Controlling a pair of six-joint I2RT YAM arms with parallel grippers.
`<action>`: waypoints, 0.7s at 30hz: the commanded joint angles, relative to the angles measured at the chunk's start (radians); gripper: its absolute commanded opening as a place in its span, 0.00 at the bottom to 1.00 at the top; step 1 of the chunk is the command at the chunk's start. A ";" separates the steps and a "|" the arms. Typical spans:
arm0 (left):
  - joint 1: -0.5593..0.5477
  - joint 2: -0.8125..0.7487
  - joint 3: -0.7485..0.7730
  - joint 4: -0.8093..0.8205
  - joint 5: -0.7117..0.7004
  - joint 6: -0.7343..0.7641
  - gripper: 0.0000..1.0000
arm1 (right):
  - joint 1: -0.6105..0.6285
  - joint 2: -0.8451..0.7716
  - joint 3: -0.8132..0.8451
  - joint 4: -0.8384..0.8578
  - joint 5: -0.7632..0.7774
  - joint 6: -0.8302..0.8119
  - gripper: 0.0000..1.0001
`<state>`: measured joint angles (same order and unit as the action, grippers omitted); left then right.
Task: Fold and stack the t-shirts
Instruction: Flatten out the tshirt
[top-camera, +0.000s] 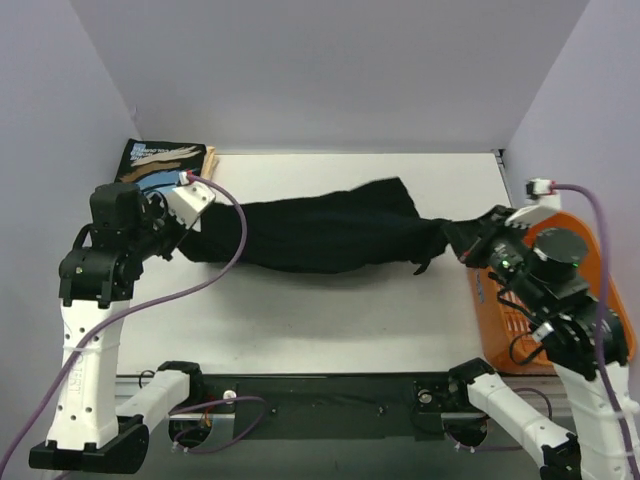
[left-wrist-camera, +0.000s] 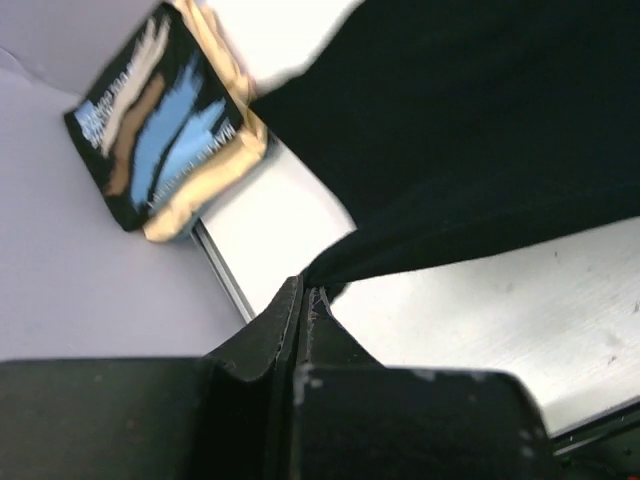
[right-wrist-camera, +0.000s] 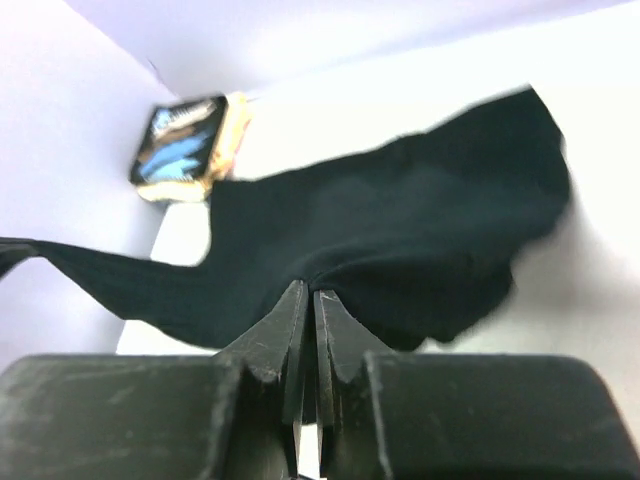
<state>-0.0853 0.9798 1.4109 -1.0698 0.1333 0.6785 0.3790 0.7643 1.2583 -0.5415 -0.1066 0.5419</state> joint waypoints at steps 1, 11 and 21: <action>-0.004 0.052 0.120 0.043 0.101 -0.063 0.00 | -0.006 0.062 0.142 -0.161 0.073 -0.008 0.00; -0.074 0.455 0.466 0.473 0.005 -0.125 0.00 | -0.314 0.562 0.599 0.245 -0.237 -0.042 0.00; -0.053 1.119 1.391 0.609 -0.090 -0.137 0.00 | -0.480 1.266 1.475 0.638 -0.232 0.223 0.00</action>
<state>-0.1516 1.9999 2.5633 -0.6312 0.0933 0.5411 -0.0536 1.9331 2.3840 -0.2111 -0.3332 0.6167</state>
